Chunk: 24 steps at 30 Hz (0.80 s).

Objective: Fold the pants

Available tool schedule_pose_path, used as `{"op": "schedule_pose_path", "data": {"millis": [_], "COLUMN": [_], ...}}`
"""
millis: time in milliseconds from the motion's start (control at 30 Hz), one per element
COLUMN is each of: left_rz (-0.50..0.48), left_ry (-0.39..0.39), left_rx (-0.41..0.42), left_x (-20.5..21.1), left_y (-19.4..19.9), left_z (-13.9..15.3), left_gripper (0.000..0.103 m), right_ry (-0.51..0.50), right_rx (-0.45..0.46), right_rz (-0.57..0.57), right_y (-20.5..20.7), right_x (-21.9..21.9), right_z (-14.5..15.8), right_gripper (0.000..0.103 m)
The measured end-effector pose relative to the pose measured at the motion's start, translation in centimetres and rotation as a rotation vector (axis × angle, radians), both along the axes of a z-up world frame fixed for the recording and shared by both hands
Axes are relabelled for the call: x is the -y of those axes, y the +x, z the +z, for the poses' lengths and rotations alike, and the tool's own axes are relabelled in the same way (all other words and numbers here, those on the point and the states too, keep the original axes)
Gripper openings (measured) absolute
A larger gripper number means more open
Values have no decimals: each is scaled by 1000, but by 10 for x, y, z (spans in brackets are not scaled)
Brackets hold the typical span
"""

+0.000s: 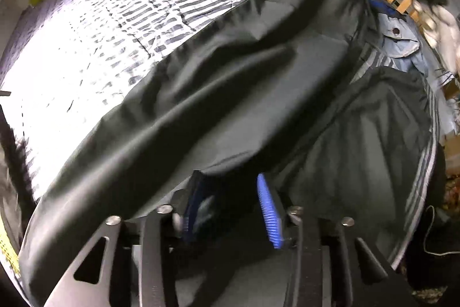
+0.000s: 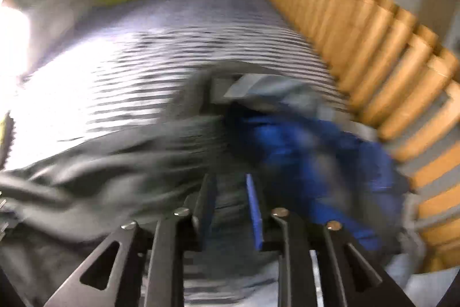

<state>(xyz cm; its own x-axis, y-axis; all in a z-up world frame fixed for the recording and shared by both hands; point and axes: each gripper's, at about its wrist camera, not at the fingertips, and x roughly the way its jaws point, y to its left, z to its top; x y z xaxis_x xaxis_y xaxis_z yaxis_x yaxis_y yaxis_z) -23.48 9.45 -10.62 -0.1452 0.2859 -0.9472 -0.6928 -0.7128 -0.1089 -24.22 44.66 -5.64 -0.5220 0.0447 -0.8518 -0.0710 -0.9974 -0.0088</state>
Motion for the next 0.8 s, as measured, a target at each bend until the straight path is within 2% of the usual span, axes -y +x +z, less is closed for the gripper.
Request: {"op": "schedule_pose_path", "data": {"millis": [33,67,200,267,367,433,533,600,667,700,800], "left_rz": [-9,-17,-51,-77,-83,-79,-64,4,112,156,335], "left_ry": [-1,-12,-33,-33,-50,-45,-71,-66,-32,-27,-49], "left_rx": [-2,-7,-10,-33,-71,-62,-84,-89,-105,-122,-191], "left_x": [-4,-7,-22,-26,-23,-16,3,25,61,91,156], "left_y": [0,0,8,16,22,24,27,22,11,14,-8], "left_z": [-4,-9,-17,-14,-7,-4,1,7,23,34,56], "left_gripper": [67,69,67,67,67,67,67,68,68,68,75], "right_ry": [-44,-63,-181,-191,-139,-73,-29,19,-11,-39,-59], "right_rx": [14,32,177,236,273,280,226,206,217,205,160], "right_rz": [85,140,348,430,479,475,435,402,408,416,449], "right_y": [5,8,14,15,10,2,-5,-6,-5,-3,-5], "right_x": [21,38,108,139,174,186,187,183,176,172,177], "right_z": [-4,-10,-55,-77,-103,-118,-116,-111,-103,-95,-69], "right_gripper": [24,24,24,24,24,22,21,21,21,24,26]}}
